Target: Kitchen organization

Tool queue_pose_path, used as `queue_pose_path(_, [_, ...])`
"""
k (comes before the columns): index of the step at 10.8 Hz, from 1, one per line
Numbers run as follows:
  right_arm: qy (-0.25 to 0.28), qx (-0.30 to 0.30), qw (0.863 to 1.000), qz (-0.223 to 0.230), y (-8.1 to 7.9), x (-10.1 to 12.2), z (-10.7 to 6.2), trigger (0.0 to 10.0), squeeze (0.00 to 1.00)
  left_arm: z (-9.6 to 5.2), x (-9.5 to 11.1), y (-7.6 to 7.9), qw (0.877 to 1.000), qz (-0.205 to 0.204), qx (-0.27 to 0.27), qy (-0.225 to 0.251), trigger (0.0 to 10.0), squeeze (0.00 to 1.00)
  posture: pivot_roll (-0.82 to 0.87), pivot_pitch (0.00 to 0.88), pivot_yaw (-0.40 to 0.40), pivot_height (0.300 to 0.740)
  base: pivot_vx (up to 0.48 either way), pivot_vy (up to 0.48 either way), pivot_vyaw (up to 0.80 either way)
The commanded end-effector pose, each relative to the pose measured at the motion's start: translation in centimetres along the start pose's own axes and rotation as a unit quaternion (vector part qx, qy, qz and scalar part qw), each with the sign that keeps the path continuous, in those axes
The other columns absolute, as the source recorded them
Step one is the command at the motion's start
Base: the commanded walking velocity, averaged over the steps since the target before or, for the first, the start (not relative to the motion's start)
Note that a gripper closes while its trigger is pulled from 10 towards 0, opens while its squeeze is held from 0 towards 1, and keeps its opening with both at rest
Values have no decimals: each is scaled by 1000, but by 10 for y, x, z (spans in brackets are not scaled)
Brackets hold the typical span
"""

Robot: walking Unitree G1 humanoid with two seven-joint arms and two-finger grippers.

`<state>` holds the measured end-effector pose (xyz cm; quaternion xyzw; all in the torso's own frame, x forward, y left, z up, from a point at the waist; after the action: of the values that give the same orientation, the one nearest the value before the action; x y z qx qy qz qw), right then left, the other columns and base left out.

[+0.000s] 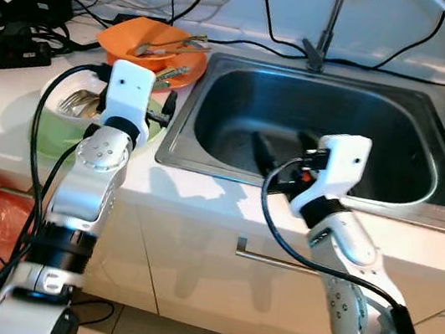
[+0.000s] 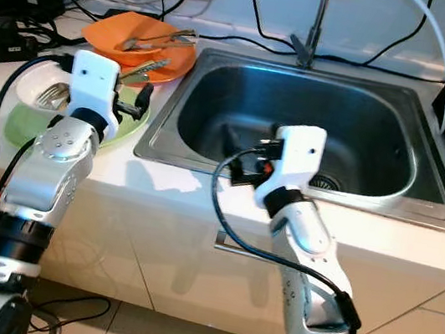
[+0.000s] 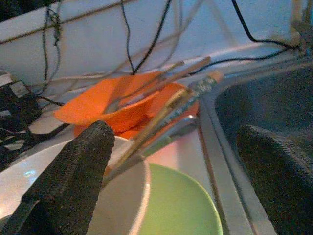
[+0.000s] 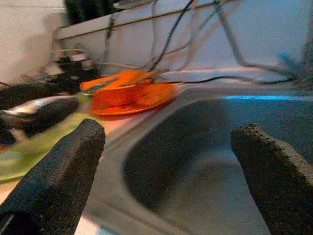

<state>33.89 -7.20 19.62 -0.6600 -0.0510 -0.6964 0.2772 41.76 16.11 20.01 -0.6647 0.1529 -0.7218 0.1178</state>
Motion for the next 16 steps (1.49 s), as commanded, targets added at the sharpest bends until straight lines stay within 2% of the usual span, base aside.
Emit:
queue_pose_path(1, [-13, 34, 999, 23, -12, -1, -1, 10000, 0, 5, 7, -3, 1000, 18, -4, 14, 10000, 0, 143, 39, 66, 740, 0, 0, 0])
queue_pose_path(2, [-28, 57, 998, 12, -16, -5, -4, 10000, 0, 9, 8, -4, 1000, 24, -6, 17, 10000, 0, 141, 38, 63, 740, 0, 0, 0])
queue_pose_path(7, [-88, 67, 993, -28, -9, -22, -16, 10000, 0, 14, 5, 1, 999, 41, -20, 19, 10000, 0, 115, 33, 45, 740, 0, 0, 0])
queue_pose_path(9, [-110, 74, 991, -36, -9, -29, -21, 10000, 0, 16, 2, 2, 998, 59, -27, 16, 10000, 0, 109, 32, 46, 740, 0, 0, 0])
queue_pose_path(12, [-114, 82, 989, -37, -15, -31, -22, 10000, 0, 24, 3, -4, 994, 105, -26, 22, 10000, 0, 103, 36, 46, 740, 0, 0, 0])
queue_pose_path(16, [-119, 93, 988, -38, -23, -32, -30, 10000, 0, 30, -1, -10, 994, 106, -20, 22, 10000, 0, 93, 64, 49, 740, 0, 0, 0])
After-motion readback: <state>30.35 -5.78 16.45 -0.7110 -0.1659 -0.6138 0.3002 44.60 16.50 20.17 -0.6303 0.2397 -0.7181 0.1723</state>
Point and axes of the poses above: a point about 5 cm out from each wrist's last joint towards the gripper, its own z axis pointing out of the wrist towards the gripper, its own x axis along the axis of the wrist's last joint, y = z × x, the point moved 6 cm from there along z, pointing out of the wrist towards the gripper, and after that the axes turned 8 degrees about z, right-handed, at the moved point
